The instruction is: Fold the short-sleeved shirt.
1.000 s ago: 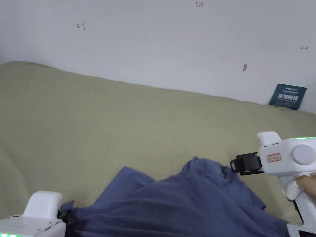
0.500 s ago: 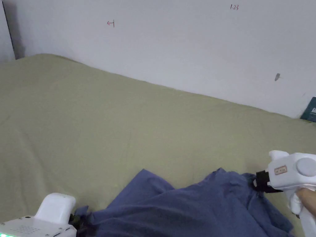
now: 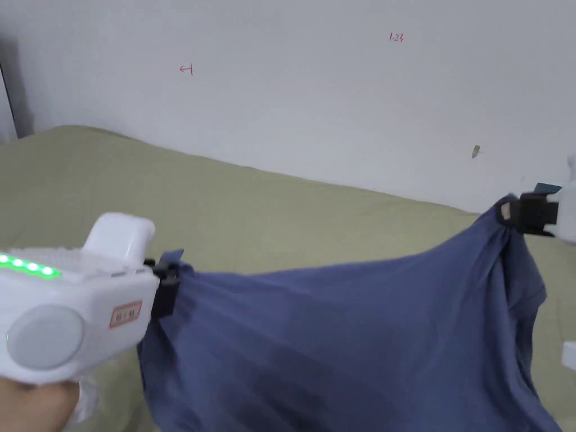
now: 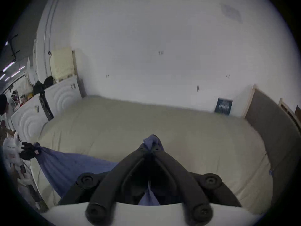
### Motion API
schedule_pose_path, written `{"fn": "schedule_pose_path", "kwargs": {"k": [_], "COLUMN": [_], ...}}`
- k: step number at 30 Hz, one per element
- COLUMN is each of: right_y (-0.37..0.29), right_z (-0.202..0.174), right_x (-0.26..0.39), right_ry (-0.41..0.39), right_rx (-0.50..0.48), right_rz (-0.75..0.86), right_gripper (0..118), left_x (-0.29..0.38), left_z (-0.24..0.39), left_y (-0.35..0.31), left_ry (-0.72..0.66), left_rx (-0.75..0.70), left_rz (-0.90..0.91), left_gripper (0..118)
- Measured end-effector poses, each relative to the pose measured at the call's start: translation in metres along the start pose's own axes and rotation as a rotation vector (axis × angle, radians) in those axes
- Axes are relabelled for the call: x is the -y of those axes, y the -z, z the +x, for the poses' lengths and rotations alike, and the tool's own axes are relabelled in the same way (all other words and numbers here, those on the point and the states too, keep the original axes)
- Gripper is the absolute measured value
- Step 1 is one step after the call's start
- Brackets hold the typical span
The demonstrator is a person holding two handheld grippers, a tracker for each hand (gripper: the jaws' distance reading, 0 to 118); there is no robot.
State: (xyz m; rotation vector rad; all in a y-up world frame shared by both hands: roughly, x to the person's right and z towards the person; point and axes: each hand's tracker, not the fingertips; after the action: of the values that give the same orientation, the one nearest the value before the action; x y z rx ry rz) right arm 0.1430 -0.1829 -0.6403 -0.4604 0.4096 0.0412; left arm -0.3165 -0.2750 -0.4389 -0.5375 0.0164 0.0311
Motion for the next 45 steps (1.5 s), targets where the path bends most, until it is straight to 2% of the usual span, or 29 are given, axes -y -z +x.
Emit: {"fn": "schedule_pose_path", "kwargs": {"k": [3, 4, 14, 17, 23, 27, 33, 38, 41, 43, 45], "right_y": [-0.013, -0.029, -0.075, -0.08, -0.082, -0.079, -0.079, -0.073, -0.074, -0.076, -0.08], "right_z": [0.013, 0.005, 0.028, 0.032, 0.047, 0.051, 0.056, 0.06, 0.055, 0.05, 0.042], "right_x": [-0.035, -0.043, -0.15, -0.177, -0.213, -0.23, -0.238, -0.22, -0.2, -0.185, -0.17], "right_ry": [-0.024, -0.045, -0.067, -0.107, -0.073, -0.104, -0.077, -0.081, -0.082, -0.095, -0.148], "right_rx": [0.05, 0.078, 0.197, 0.239, 0.283, 0.311, 0.313, 0.297, 0.256, 0.231, 0.207], "right_rz": [0.072, 0.121, 0.32, 0.366, 0.471, 0.506, 0.539, 0.514, 0.487, 0.452, 0.426], "right_gripper": [0, 0, 1, 0, 0, 0, 0, 0, 0, 0, 0], "left_x": [-0.047, -0.061, -0.208, -0.241, -0.301, -0.333, -0.348, -0.333, -0.313, -0.296, -0.278], "left_z": [0.0, 0.0, 0.004, 0.007, -0.003, -0.006, -0.001, 0.001, -0.004, -0.008, -0.014], "left_y": [-0.001, -0.001, 0.009, 0.013, 0.028, 0.035, 0.051, 0.061, 0.065, 0.064, 0.063], "left_ry": [0.031, 0.044, 0.195, 0.187, 0.176, 0.181, 0.235, 0.248, 0.228, 0.22, 0.214], "left_rx": [0.002, -0.002, -0.056, -0.087, -0.139, -0.14, -0.174, -0.161, -0.147, -0.141, -0.137], "left_rz": [0.042, 0.059, 0.196, 0.231, 0.315, 0.367, 0.393, 0.373, 0.358, 0.335, 0.312], "left_gripper": [4, 4, 4, 4, 4, 4, 4, 4, 4, 4, 4]}}
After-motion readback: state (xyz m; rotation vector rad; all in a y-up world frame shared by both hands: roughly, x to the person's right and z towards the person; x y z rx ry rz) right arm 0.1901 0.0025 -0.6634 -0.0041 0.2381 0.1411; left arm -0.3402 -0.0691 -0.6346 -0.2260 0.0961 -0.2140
